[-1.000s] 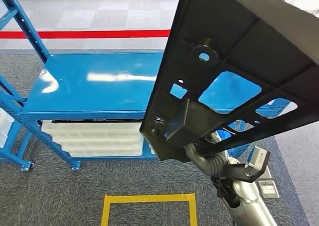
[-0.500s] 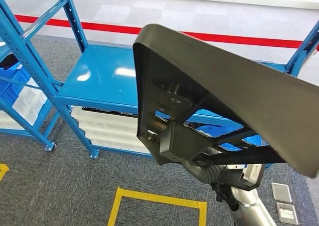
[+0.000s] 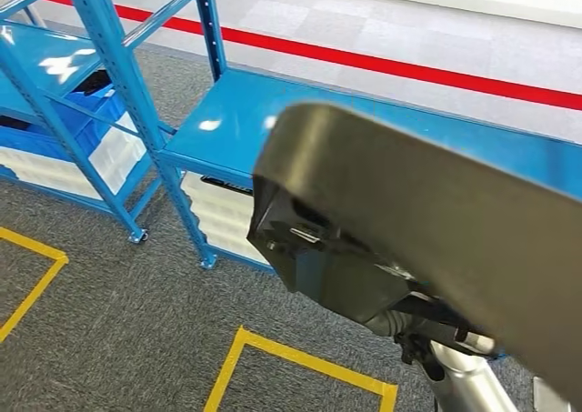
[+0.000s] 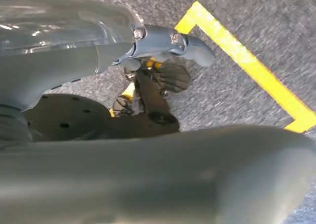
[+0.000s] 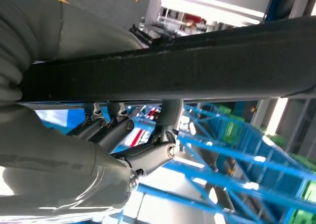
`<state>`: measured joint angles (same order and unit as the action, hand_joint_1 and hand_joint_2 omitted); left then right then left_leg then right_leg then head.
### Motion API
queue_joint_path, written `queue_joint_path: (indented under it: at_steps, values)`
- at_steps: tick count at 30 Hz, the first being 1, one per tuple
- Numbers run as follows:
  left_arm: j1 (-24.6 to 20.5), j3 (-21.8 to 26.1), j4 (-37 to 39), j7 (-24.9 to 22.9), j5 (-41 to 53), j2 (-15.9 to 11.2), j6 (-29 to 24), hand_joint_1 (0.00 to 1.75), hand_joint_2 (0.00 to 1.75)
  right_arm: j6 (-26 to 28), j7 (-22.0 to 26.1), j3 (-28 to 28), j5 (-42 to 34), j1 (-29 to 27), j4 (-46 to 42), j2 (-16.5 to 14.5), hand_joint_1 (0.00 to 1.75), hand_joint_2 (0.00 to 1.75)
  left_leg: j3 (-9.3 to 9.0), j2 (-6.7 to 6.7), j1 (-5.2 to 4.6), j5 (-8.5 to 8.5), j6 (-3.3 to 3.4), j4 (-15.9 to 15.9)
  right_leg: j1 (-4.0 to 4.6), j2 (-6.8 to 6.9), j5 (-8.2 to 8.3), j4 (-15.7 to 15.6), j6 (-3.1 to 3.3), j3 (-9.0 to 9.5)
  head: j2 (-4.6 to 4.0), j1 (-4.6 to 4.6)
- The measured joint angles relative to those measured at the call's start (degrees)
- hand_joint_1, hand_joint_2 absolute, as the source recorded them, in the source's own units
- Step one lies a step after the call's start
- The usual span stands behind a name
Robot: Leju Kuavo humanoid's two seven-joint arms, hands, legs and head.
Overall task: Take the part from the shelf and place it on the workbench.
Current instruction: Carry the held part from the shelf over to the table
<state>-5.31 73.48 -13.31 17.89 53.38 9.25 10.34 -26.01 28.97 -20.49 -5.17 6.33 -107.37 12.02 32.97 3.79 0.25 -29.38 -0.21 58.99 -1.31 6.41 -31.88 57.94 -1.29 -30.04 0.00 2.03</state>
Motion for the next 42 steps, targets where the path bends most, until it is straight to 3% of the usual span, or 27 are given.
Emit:
queue_joint_path:
  at_steps: [2,3,5,7,9,10,11,12,14,16,18,20,22,24,25,26,27,29,31,33,35,37,39,40,41,42]
  values:
    - [0.2,0.0,0.0,-0.4,0.0,0.0,-0.5,0.0,1.75,0.0,0.1,0.0,-0.2,0.1,-0.4,0.3,1.75,1.75,0.19,-0.64,-0.31,-0.13,0.67,-0.3,0.04,1.19,-0.11,-0.1,-0.6,0.28,0.0,-0.02]
    - [0.4,0.0,0.0,-0.6,-0.1,0.0,-0.7,0.0,1.75,0.0,0.1,0.0,-0.4,0.1,-0.6,0.5,1.75,1.75,0.22,-1.24,-0.27,-0.02,1.02,-0.4,-0.08,1.02,-0.39,-0.1,-0.93,0.46,0.0,-0.03]
    - [0.6,0.0,0.0,-1.0,-0.3,0.0,-1.0,0.0,1.75,-0.1,0.1,0.1,-1.1,0.2,-1.0,0.8,1.75,1.75,0.18,-2.3,-0.03,0.31,1.78,-0.7,-0.29,-1.85,-2.36,2.1,-1.24,-0.24,0.0,-0.06]
    - [0.5,0.1,0.0,-1.1,-0.5,0.0,-1.0,0.0,1.75,-0.2,0.2,0.3,-1.6,-0.1,-1.2,1.3,1.75,1.75,0.19,-3.52,0.0,0.45,2.27,-0.8,-0.24,-5.33,-6.09,8.9,-1.11,-3.34,-0.01,-0.1]
    - [0.4,0.1,0.0,-1.1,-0.6,0.0,-0.9,0.0,1.75,-0.3,0.2,0.5,-1.9,-0.6,-1.2,1.6,1.75,1.75,0.15,-5.03,-0.21,0.46,2.45,-0.7,-0.03,-6.22,-8.07,15.4,-0.93,-6.63,-0.01,-0.12]
    - [0.4,0.1,0.0,-1.1,-0.7,0.0,-0.8,0.0,1.75,-0.3,0.2,0.5,-2.0,-0.8,-1.2,1.8,1.75,1.75,0.09,-5.82,-0.3,0.46,2.46,-0.7,0.05,-6.32,-7.39,16.0,-0.85,-7.11,-0.01,-0.11]
    - [0.5,0.1,0.0,-1.1,-0.7,0.0,-0.8,0.0,1.75,-0.3,0.2,0.6,-2.1,-1.0,-1.2,1.9,1.75,1.75,0.03,-6.63,-0.35,0.45,2.46,-0.7,0.09,-6.5,-5.63,14.2,-0.76,-6.55,-0.01,-0.11]
    - [0.5,0.1,0.0,-1.1,-0.7,0.0,-0.8,0.0,1.75,-0.3,0.2,0.8,-2.1,-1.1,-1.2,2.0,1.75,1.75,-0.03,-7.44,-0.36,0.43,2.43,-0.6,0.11,-7.09,-3.22,10.7,-0.64,-5.19,-0.01,-0.11]
    - [0.5,0.1,0.0,-1.2,-0.8,0.1,-0.9,0.0,1.75,-0.3,0.2,1.2,-2.2,-1.4,-1.3,2.3,1.75,1.75,0.3,-8.98,-0.37,0.35,2.24,-0.2,-0.1,-10.05,0.11,3.8,-0.37,-2.59,0.0,-0.09]
    - [0.5,0.1,0.0,-1.3,-0.8,0.2,-1.0,0.0,1.75,-0.2,0.2,1.8,-2.4,-1.9,-1.5,2.6,1.75,1.75,1.03,-10.38,-0.22,0.46,1.79,0.2,-0.15,-11.9,0.61,1.2,-0.14,-1.79,-0.01,-0.07]
    - [0.8,0.1,0.0,-1.4,-0.7,0.2,-1.1,0.0,1.75,0.0,0.2,2.3,-2.6,-2.2,-1.7,2.7,1.75,1.75,1.45,-11.46,-0.03,0.59,1.29,0.3,-0.1,-10.74,0.63,1.0,0.2,-1.67,-0.01,-0.07]
    - [0.9,0.1,0.0,-1.5,-0.6,0.2,-1.3,0.0,1.75,0.0,0.3,2.8,-2.7,-2.4,-2.1,2.8,1.75,1.75,2.33,-9.26,-0.2,-0.64,0.73,2.0,-0.3,-9.03,0.63,0.8,0.72,-1.36,-0.01,-0.01]
    - [0.8,0.2,0.0,-1.7,-0.6,0.2,-1.3,0.0,1.75,0.0,0.3,3.4,-2.8,-3.1,-2.5,2.8,1.75,1.75,5.35,-5.69,-0.19,-3.94,0.06,8.1,-0.33,-7.02,0.44,0.7,1.15,-1.16,-0.01,0.06]
    - [0.7,0.2,0.0,-1.8,-0.6,0.2,-1.3,0.0,1.75,0.0,0.4,3.7,-2.8,-3.7,-2.6,2.9,1.75,1.75,8.79,-4.47,0.19,-6.53,-0.42,15.1,-0.28,-5.04,0.22,0.7,1.29,-1.06,-0.01,0.07]
    - [0.8,0.2,0.0,-1.8,-0.6,0.2,-1.3,0.0,1.75,0.0,0.4,3.8,-2.8,-4.0,-2.7,2.9,1.75,1.75,9.33,-4.27,0.33,-6.44,-0.56,16.3,-0.28,-4.15,0.1,0.7,1.26,-0.98,-0.02,0.07]
    - [0.9,0.2,0.0,-1.8,-0.6,0.2,-1.2,0.0,1.75,0.0,0.4,3.9,-2.7,-4.2,-2.7,2.8,1.75,1.75,8.56,-4.04,0.42,-5.22,-0.59,15.0,-0.28,-3.36,-0.05,0.7,1.18,-0.81,-0.02,0.07]
    - [1.0,0.2,0.0,-1.8,-0.6,0.2,-1.2,0.0,1.75,0.1,0.4,3.9,-2.6,-4.4,-2.8,2.8,1.75,1.75,6.78,-3.53,0.42,-3.29,-0.49,11.6,-0.29,-2.63,-0.23,0.7,1.06,-0.58,-0.02,0.07]
    - [1.0,0.2,0.0,-1.8,-0.6,0.2,-1.1,0.0,1.75,0.1,0.4,4.1,-2.4,-4.6,-3.1,2.8,1.75,1.75,2.75,-0.82,-0.11,-0.36,0.16,4.0,-0.16,-1.32,-0.64,0.7,0.67,-0.11,-0.01,0.07]
    - [0.9,0.2,0.0,-1.6,-0.7,0.2,-1.1,0.0,1.75,0.1,0.3,4.1,-2.2,-4.7,-3.3,2.8,1.75,1.75,1.28,1.06,-0.82,0.15,0.87,0.8,0.08,-0.13,-0.95,0.7,0.16,0.18,-0.01,0.04]
    - [0.9,0.2,0.0,-1.4,-0.7,0.2,-1.1,0.0,1.75,0.1,0.3,4.1,-2.0,-4.7,-3.4,2.6,1.75,1.75,1.39,0.08,-0.95,0.2,1.42,0.5,0.09,0.94,-1.17,0.4,-0.42,0.6,-0.01,0.03]
    - [1.0,0.3,0.0,-1.2,-0.8,0.1,-1.1,0.0,1.75,0.0,0.3,4.1,-1.9,-4.5,-3.5,2.4,1.75,1.75,1.11,-1.22,-0.67,0.5,2.11,-0.1,-0.1,-0.96,-2.52,1.5,-0.84,0.58,-0.01,0.01]
    - [0.9,0.3,0.0,-1.1,-1.0,0.1,-1.2,0.0,1.75,-0.2,0.2,4.1,-1.9,-4.4,-3.4,2.4,1.75,1.75,0.9,-2.52,-0.51,0.68,2.64,-0.4,-0.18,-4.55,-5.82,7.1,-0.83,-1.81,-0.01,-0.08]
    - [0.7,0.4,0.0,-1.0,-1.1,0.1,-1.2,0.0,1.75,-0.5,0.2,4.1,-1.9,-4.4,-3.2,2.3,1.75,1.75,0.87,-4.08,-0.6,0.65,2.84,-0.4,-0.09,-5.97,-8.62,14.7,-0.74,-5.81,-0.01,-0.13]
    - [0.7,0.5,0.0,-0.9,-1.2,0.1,-1.2,0.0,1.75,-0.6,0.2,4.1,-1.9,-4.4,-3.0,2.3,1.75,1.75,0.8,-4.91,-0.65,0.63,2.86,-0.4,-0.04,-6.15,-8.6,16.6,-0.75,-7.08,-0.01,-0.13]
    - [0.7,0.6,0.0,-0.8,-1.3,0.0,-1.2,0.0,1.75,-0.8,0.2,4.1,-2.0,-4.4,-2.9,2.2,1.75,1.75,0.69,-5.75,-0.68,0.6,2.86,-0.4,-0.02,-6.25,-7.39,16.4,-0.74,-7.37,-0.02,-0.13]
    - [0.8,0.7,0.0,-0.8,-1.5,0.0,-1.2,0.0,1.75,-0.9,0.2,4.1,-2.0,-4.2,-2.7,2.2,1.75,1.75,0.53,-6.58,-0.67,0.55,2.82,-0.3,-0.05,-6.47,-5.19,13.8,-0.73,-6.6,-0.01,-0.13]
